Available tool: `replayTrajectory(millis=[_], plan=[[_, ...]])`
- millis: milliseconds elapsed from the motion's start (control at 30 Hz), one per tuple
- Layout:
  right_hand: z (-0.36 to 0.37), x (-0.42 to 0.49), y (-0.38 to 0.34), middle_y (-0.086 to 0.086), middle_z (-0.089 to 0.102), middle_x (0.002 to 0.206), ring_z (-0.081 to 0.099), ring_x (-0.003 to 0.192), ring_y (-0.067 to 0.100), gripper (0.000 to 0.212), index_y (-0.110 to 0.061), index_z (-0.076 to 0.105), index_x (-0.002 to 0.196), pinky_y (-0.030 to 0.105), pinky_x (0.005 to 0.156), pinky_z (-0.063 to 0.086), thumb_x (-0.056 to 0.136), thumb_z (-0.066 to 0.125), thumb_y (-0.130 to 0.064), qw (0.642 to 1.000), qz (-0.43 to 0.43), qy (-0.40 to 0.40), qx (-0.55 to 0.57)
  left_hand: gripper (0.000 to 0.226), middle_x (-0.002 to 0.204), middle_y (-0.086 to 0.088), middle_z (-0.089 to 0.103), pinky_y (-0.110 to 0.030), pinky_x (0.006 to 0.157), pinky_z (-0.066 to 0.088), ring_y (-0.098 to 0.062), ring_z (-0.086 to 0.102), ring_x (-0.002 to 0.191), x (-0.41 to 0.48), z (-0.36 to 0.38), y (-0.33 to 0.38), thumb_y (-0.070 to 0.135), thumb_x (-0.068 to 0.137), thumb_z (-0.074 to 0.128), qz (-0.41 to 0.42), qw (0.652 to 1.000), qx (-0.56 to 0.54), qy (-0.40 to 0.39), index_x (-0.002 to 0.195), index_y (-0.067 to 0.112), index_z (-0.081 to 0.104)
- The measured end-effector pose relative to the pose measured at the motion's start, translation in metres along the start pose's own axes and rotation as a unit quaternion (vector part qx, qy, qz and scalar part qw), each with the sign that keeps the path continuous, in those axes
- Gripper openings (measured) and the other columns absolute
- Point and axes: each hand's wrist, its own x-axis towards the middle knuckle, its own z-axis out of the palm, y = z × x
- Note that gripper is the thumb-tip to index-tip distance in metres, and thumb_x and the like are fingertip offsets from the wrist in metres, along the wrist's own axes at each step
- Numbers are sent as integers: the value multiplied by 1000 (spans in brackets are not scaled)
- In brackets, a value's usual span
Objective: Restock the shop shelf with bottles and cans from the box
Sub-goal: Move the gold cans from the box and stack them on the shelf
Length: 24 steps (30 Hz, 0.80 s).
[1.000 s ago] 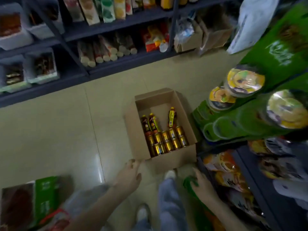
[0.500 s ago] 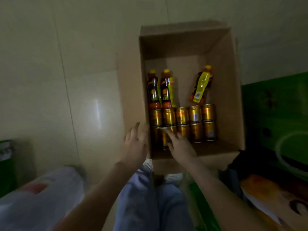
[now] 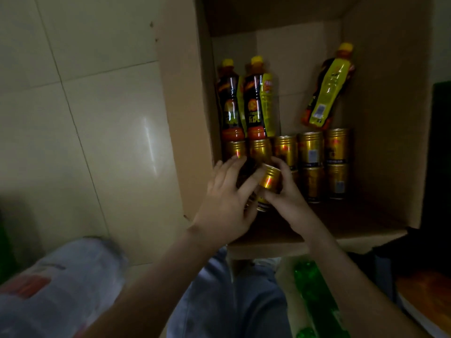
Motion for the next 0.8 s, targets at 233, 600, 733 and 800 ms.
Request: replayTrajectory(millis=[233, 600, 733, 800], plan=[[-41, -15, -47, -7, 45, 137, 55, 120, 16, 78, -51, 38, 135, 40, 95, 51, 73, 74, -22, 990, -48, -71, 110, 100, 143, 12, 30, -19, 105, 38, -6, 40, 129, 55, -18, 28, 31, 80, 75, -116, 888, -415, -163, 143, 54, 1], [-102, 56, -18, 5, 19, 157, 20, 142, 29, 70, -32, 10, 153, 45, 110, 27, 97, 53, -28, 906, -30, 182, -381, 86, 120, 5, 46, -44, 86, 56, -23, 60, 104, 77, 13, 5, 21, 85, 69, -395, 730, -554, -69, 144, 53, 16], [-100, 82, -1, 3, 12, 159, 14, 142, 30, 83, -34, 3, 152, 50, 112, 19, 91, 59, -35, 835, -17, 174, -522, 82, 111, 9, 45, -29, 65, 57, -14, 57, 94, 75, 29, -4, 17, 87, 67, -413, 726, -548, -46, 145, 47, 17], [-95, 87, 5, 8, 16, 157, 18, 140, 31, 78, -33, 14, 150, 48, 111, 18, 88, 63, -35, 833, -22, 183, -521, 81, 104, 14, 46, -19, 54, 54, -7, 58, 84, 75, 34, -4, 15, 87, 66, -404, 733, -545, -46, 143, 47, 18]])
